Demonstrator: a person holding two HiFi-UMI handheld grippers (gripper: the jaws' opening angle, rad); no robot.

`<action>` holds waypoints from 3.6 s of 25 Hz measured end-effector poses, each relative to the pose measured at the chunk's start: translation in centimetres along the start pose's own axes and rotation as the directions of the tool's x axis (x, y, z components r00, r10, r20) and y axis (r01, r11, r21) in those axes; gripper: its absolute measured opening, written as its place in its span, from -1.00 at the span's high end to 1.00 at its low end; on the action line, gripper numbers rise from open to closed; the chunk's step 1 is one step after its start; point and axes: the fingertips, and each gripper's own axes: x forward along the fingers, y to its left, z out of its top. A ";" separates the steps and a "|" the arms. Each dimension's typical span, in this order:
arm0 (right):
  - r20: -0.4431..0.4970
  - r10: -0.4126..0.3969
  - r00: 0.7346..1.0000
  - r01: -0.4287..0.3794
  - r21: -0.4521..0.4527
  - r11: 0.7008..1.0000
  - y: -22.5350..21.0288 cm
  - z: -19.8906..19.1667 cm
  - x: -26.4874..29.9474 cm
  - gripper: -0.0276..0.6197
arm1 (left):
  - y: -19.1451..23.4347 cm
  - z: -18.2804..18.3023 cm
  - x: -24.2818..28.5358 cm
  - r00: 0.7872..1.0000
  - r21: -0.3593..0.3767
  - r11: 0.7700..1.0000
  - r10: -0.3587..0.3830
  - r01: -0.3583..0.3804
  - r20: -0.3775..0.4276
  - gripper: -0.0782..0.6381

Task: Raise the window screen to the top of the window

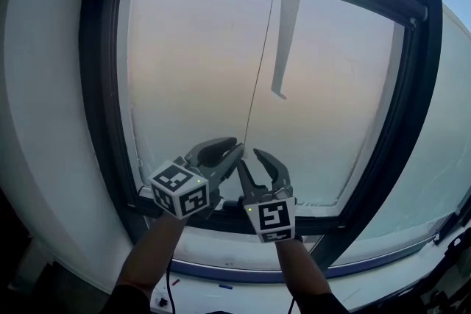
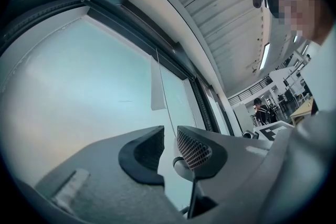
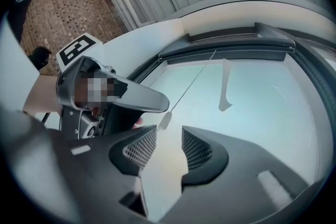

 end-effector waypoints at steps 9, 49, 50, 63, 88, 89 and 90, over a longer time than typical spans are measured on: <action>0.001 -0.055 0.998 0.055 0.150 0.987 1.2 -4.8 -4.0 0.45 | 1.1 -6.2 -5.0 0.997 -0.090 0.994 0.067 -0.069 -0.035 0.55; -0.243 -0.060 0.968 0.183 0.522 0.833 -0.1 -17.4 -41.6 0.90 | -16.7 -20.2 -22.0 0.887 -0.096 0.890 0.426 -0.446 -0.180 0.77; -0.234 -0.050 0.971 0.172 0.536 0.827 -0.1 -17.3 -42.2 0.90 | -17.7 -20.3 -22.4 0.882 -0.088 0.887 0.432 -0.453 -0.189 0.77; -0.294 -0.055 0.954 0.216 0.551 0.806 0.2 -17.8 -48.5 0.90 | -23.0 -20.5 -26.1 0.886 -0.053 0.911 0.381 -0.408 -0.265 0.77; -0.267 -0.022 0.964 0.176 0.571 0.802 5.2 -14.7 -45.0 0.90 | -20.8 -19.9 -30.4 0.892 -0.149 0.896 0.376 -0.419 -0.251 0.77; -0.269 -0.020 0.963 0.176 0.570 0.802 5.4 -14.8 -45.0 0.90 | -20.9 -20.0 -30.6 0.892 -0.153 0.895 0.376 -0.420 -0.252 0.77; -0.270 -0.018 0.963 0.175 0.571 0.802 5.6 -14.8 -44.9 0.90 | -20.9 -20.1 -30.7 0.891 -0.156 0.893 0.376 -0.422 -0.255 0.77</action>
